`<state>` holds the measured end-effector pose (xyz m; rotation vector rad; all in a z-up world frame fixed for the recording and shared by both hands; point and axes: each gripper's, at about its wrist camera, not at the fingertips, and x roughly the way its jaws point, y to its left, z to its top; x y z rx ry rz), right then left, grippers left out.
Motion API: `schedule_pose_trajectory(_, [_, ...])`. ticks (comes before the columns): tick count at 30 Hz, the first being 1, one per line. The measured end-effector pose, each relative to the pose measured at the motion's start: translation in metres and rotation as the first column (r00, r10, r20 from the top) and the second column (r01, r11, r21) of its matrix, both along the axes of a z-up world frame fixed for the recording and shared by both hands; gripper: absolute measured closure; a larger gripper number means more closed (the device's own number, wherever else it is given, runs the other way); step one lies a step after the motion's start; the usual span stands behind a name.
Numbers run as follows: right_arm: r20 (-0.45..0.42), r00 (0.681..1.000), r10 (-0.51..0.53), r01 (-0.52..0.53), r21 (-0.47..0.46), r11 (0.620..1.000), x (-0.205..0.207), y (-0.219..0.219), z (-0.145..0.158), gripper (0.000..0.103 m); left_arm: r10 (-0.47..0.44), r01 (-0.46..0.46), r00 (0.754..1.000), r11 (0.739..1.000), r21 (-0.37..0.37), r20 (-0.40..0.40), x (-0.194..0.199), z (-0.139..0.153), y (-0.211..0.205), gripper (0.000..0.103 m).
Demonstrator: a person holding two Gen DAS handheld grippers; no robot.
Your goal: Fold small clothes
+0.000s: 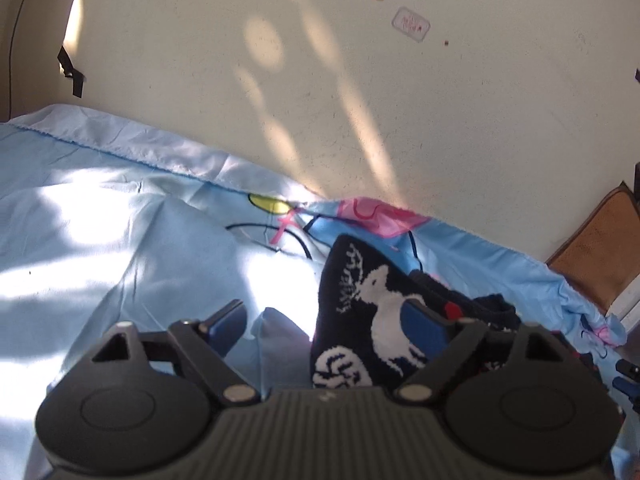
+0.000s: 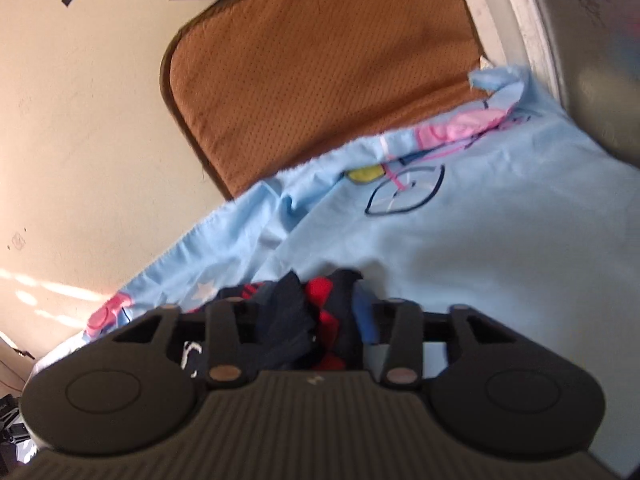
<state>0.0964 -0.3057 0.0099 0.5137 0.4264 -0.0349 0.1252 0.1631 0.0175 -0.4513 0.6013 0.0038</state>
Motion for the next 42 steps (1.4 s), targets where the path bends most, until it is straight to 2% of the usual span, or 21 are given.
schedule_pose_trajectory(1, [0.011, 1.0, 0.01, -0.01, -0.026, 1.0, 0.0, -0.003, 0.007, 0.044, 0.011, -0.011, 1.0, 1.0, -0.01, 0.029, -0.002, 0.009, 0.006, 0.005])
schedule_pose_trajectory(3, [0.013, 0.999, 0.038, -0.037, -0.069, 0.997, 0.003, -0.009, 0.016, 0.041, 0.017, -0.016, 0.999, 1.0, -0.02, 0.036, 0.0, 0.02, 0.016, 0.003])
schedule_pose_trajectory(5, [0.001, 0.999, 0.046, -0.046, -0.06, 0.997, 0.007, -0.016, 0.018, 0.033, -0.003, 0.003, 1.0, 1.0, -0.021, 0.014, 0.008, 0.025, 0.021, 0.003])
schedule_pose_trajectory(9, [-0.032, 0.997, 0.064, -0.065, -0.03, 0.997, 0.013, -0.016, 0.011, 0.033, -0.041, 0.042, 0.998, 0.999, 0.026, -0.043, 0.023, 0.018, 0.011, 0.005])
schedule_pose_trajectory(11, [-0.037, 0.989, 0.14, -0.141, -0.019, 0.99, 0.012, -0.005, 0.011, 0.033, -0.052, 0.056, 0.997, 0.997, 0.058, -0.063, 0.026, 0.014, 0.001, 0.01])
schedule_pose_trajectory(13, [-0.031, 0.97, 0.241, -0.242, -0.064, 0.968, 0.006, 0.013, 0.014, 0.034, -0.02, 0.025, 0.998, 0.995, 0.093, -0.057, 0.022, 0.019, -0.008, 0.011])
schedule_pose_trajectory(16, [-0.042, 0.938, 0.343, -0.344, -0.202, 0.917, -0.01, 0.043, 0.019, 0.037, -0.019, 0.015, 0.999, 0.996, 0.086, 0.036, 0.004, 0.04, -0.024, 0.011])
schedule_pose_trajectory(19, [-0.054, 0.891, 0.451, -0.449, -0.25, 0.858, -0.023, 0.068, 0.016, 0.052, -0.132, 0.128, 0.987, 0.991, 0.049, 0.092, 0.001, 0.051, -0.054, 0.009])
schedule_pose_trajectory(20, [-0.074, 0.87, 0.487, -0.486, -0.288, 0.825, -0.025, 0.081, 0.015, 0.057, -0.173, 0.169, 0.979, 0.984, 0.048, 0.103, 0.004, 0.051, -0.065, 0.008])
schedule_pose_trajectory(23, [-0.156, 0.814, 0.56, -0.561, -0.46, 0.688, -0.03, 0.126, 0.008, 0.062, -0.252, 0.249, 0.96, 0.968, 0.041, 0.12, 0.017, 0.036, -0.088, 0.008])
schedule_pose_trajectory(24, [-0.18, 0.803, 0.569, -0.571, -0.509, 0.644, -0.029, 0.137, 0.005, 0.062, -0.256, 0.255, 0.96, 0.967, 0.024, 0.113, 0.022, 0.027, -0.09, 0.008])
schedule_pose_trajectory(26, [-0.22, 0.799, 0.56, -0.568, -0.581, 0.583, -0.022, 0.155, -0.001, 0.062, -0.252, 0.253, 0.967, 0.968, -0.005, 0.034, 0.032, 0.005, -0.09, 0.011])
schedule_pose_trajectory(27, [-0.243, 0.792, 0.559, -0.578, -0.592, 0.561, -0.017, 0.16, -0.005, 0.062, -0.253, 0.253, 0.967, 0.968, 0.001, 0.021, 0.034, 0.0, -0.09, 0.012])
schedule_pose_trajectory(28, [-0.266, 0.786, 0.558, -0.59, -0.592, 0.549, -0.012, 0.165, -0.007, 0.062, -0.249, 0.249, 0.968, 0.968, -0.005, 0.032, 0.033, 0.0, -0.087, 0.012])
schedule_pose_trajectory(30, [-0.272, 0.787, 0.554, -0.591, -0.59, 0.55, -0.002, 0.17, -0.008, 0.06, -0.246, 0.247, 0.968, 0.969, -0.019, 0.039, 0.032, 0.0, -0.084, 0.011])
schedule_pose_trajectory(34, [-0.231, 0.794, 0.562, -0.582, -0.555, 0.594, 0.013, 0.17, -0.003, 0.053, -0.253, 0.252, 0.967, 0.968, 0.022, 0.038, 0.03, 0.001, -0.09, 0.01])
schedule_pose_trajectory(36, [-0.201, 0.794, 0.574, -0.575, -0.555, 0.601, 0.014, 0.173, -0.003, 0.047, -0.253, 0.253, 0.967, 0.967, 0.016, 0.04, 0.03, 0.001, -0.089, 0.009])
schedule_pose_trajectory(38, [-0.211, 0.785, 0.582, -0.583, -0.57, 0.579, 0.017, 0.182, -0.007, 0.045, -0.252, 0.252, 0.967, 0.968, -0.002, 0.043, 0.031, 0.001, -0.086, 0.009])
schedule_pose_trajectory(40, [-0.233, 0.771, 0.593, -0.592, -0.606, 0.531, 0.017, 0.196, -0.011, 0.045, -0.251, 0.252, 0.967, 0.968, -0.009, 0.044, 0.031, 0.001, -0.086, 0.009])
schedule_pose_trajectory(42, [-0.227, 0.783, 0.579, -0.556, -0.673, 0.488, 0.016, 0.206, -0.014, 0.048, -0.25, 0.251, 0.967, 0.968, -0.007, 0.045, 0.031, 0.001, -0.086, 0.009])
